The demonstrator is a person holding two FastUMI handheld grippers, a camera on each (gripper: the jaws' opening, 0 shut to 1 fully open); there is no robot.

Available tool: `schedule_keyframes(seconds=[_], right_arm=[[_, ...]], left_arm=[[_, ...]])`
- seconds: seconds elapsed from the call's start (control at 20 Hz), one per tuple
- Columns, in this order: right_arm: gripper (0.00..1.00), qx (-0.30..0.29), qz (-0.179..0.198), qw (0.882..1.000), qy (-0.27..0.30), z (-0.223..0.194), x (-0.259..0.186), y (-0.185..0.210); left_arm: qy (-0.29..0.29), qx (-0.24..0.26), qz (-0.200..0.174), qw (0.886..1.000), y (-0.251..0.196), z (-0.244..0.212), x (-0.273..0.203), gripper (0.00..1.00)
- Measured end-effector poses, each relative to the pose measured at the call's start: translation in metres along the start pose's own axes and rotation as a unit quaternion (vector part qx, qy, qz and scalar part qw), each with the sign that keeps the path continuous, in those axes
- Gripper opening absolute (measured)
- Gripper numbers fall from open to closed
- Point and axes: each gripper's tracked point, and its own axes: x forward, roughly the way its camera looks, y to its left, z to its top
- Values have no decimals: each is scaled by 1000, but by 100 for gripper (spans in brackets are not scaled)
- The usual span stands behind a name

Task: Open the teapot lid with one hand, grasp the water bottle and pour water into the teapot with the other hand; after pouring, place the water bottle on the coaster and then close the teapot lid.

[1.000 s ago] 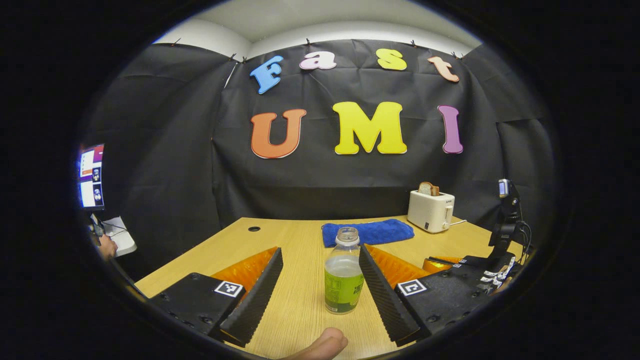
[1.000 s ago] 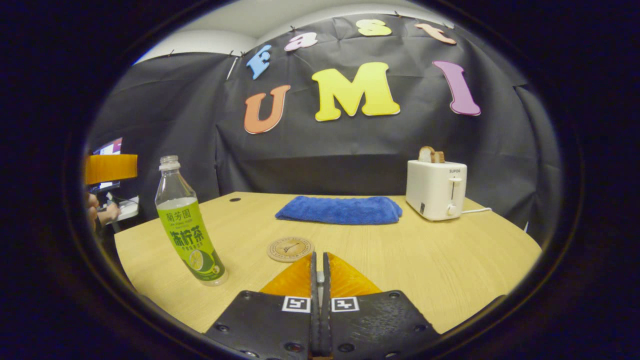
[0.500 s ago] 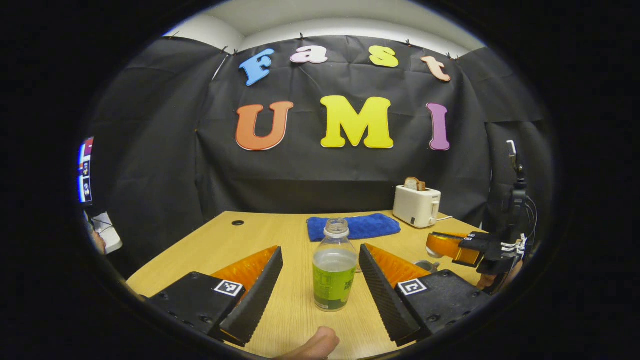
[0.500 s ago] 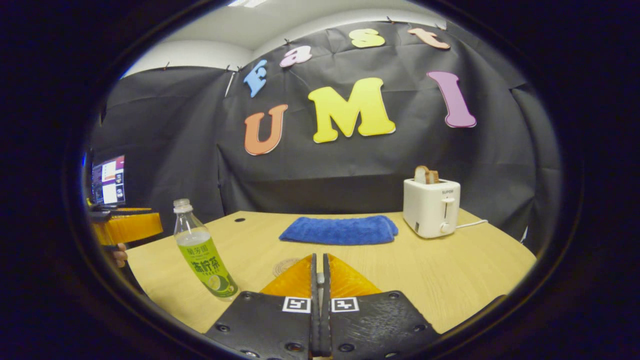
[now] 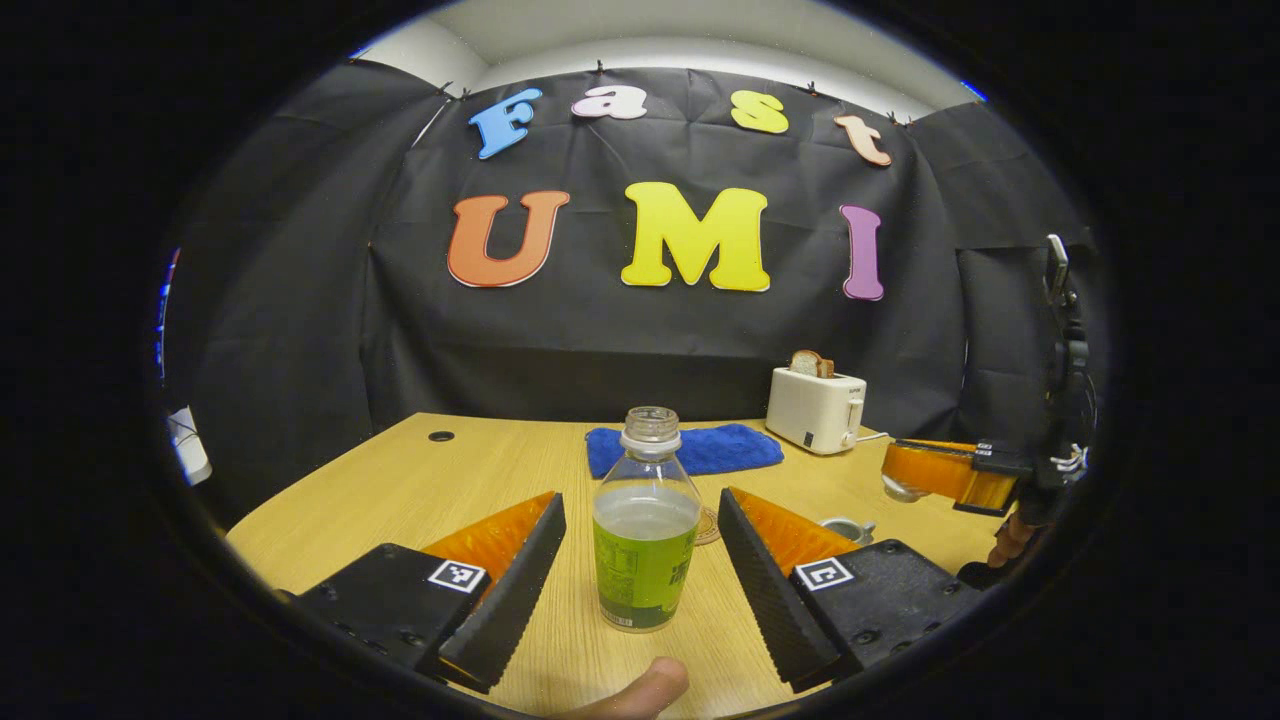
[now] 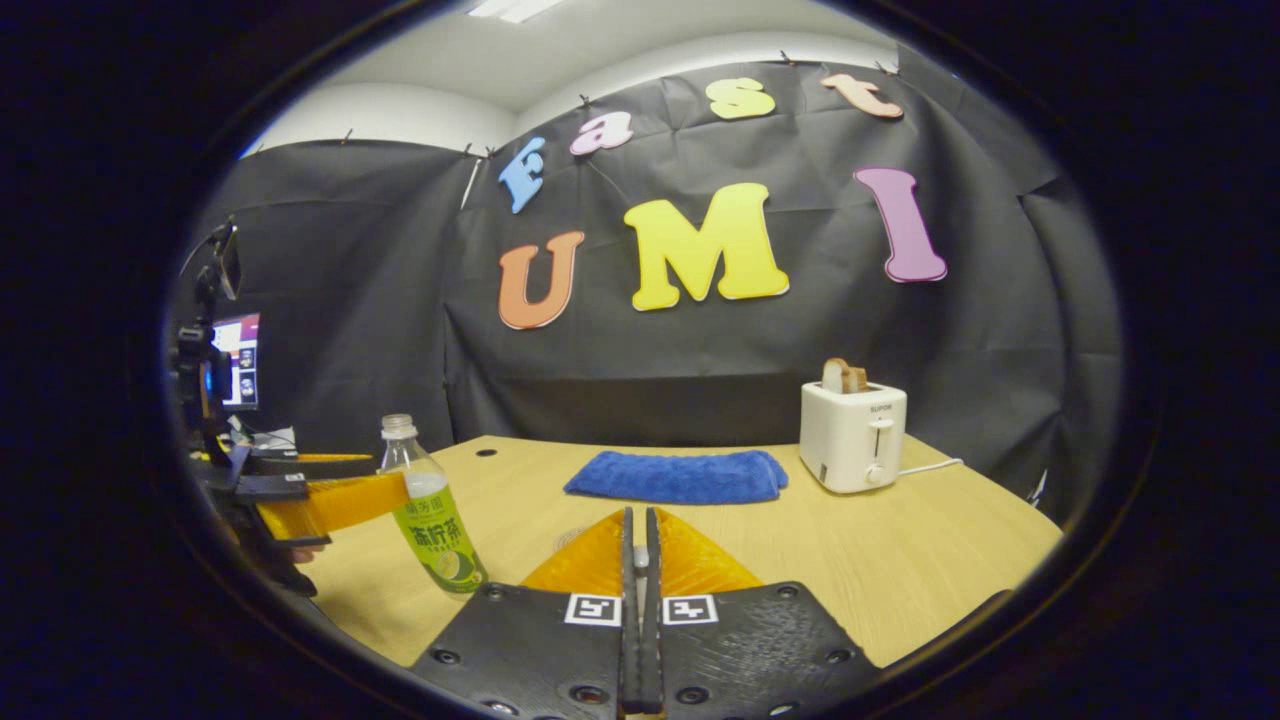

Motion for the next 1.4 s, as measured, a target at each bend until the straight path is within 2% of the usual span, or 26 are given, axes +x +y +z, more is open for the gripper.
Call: schedule_keyframes(seconds=[0.15,0.3,0.4,0.55,0.65,0.7,0.85,1.0,1.15,1.25,1.4], right_arm=[[0,0,4,1000,-1,-2,-6,0],[0,6,4,1000,-3,-4,-9,-5],[0,10,1,1000,0,-8,-11,-10],[0,15,-4,1000,7,-14,-12,-19],[0,15,-8,1000,8,-14,-14,-22],[0,15,-9,1000,8,-14,-15,-23],[0,11,-11,1000,4,-11,-18,-25],[0,8,-14,1000,5,-8,-19,-28],[0,9,-13,1000,-1,0,-21,-30],[0,5,-13,1000,-7,4,-22,-38],[0,-9,-17,1000,-9,7,-24,-50]], left_arm=[[-18,-2,-10,1000,-2,-15,17,96],[-19,-8,12,1000,7,-28,26,96],[-37,-16,11,999,6,-26,30,96],[-14,-21,5,1000,3,-42,38,96],[-22,-15,4,1000,0,-39,39,89],[-22,-8,6,1000,1,-39,37,82],[-12,26,13,1000,-2,-37,32,78],[-22,70,40,996,6,-21,24,78],[-25,94,49,994,3,-11,16,78],[-17,129,54,990,-5,-3,9,78],[-8,196,66,978,-6,5,1,77]])
